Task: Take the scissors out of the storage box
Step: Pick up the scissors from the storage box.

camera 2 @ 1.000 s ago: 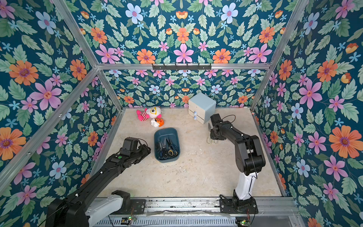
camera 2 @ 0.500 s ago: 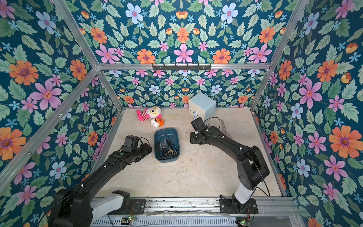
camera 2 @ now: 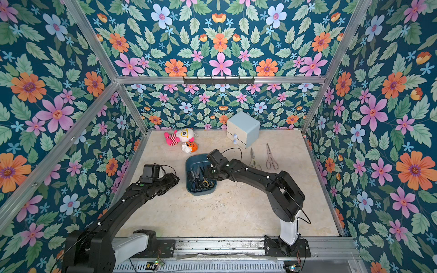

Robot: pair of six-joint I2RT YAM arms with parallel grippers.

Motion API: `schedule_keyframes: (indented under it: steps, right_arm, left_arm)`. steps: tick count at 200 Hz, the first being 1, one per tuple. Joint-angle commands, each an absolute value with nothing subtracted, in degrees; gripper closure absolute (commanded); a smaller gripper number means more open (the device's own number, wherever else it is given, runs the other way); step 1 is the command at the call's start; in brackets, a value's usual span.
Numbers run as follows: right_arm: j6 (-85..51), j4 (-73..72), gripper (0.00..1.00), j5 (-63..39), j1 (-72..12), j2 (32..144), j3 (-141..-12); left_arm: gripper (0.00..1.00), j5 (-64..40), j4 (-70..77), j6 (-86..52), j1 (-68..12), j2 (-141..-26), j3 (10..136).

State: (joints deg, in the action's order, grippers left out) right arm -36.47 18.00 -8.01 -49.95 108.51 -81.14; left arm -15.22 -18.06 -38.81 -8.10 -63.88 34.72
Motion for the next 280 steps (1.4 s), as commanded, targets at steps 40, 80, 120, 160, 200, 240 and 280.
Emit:
schedule_keyframes:
  steps: [40, 80, 120, 160, 200, 240, 280]
  right_arm:
    - [-33.15, 26.62, 0.63, -3.31, -50.62, 116.9, -91.21]
    - [-32.61, 28.01, 0.64, -3.07, -50.88, 119.87, -93.5]
    - [-32.45, 29.41, 0.65, -3.25, -51.24, 122.47, -95.53]
    - [-32.95, 29.37, 0.71, -3.67, -51.66, 123.1, -95.63]
    - [-33.56, 28.87, 0.84, -4.3, -51.75, 123.04, -95.72]
    - [-34.09, 28.63, 0.92, -4.7, -51.86, 122.53, -95.72]
    - [-34.9, 27.18, 1.0, -6.3, -51.86, 120.7, -95.98]
  left_arm:
    - [0.33, -16.82, -19.95, -36.34, -7.19, -61.26, 32.57]
    - [0.33, -16.7, -20.86, -35.95, -7.12, -60.64, 32.66]
    - [0.33, -16.18, -21.95, -35.0, -6.99, -60.21, 33.3]
    - [0.33, -15.96, -22.43, -34.52, -6.86, -59.94, 33.53]
    - [0.33, -15.74, -22.9, -33.97, -6.7, -59.76, 33.72]
    - [0.33, -15.57, -23.21, -33.6, -6.59, -59.33, 33.49]
    - [0.33, -15.87, -23.2, -33.0, -6.36, -59.49, 33.97]
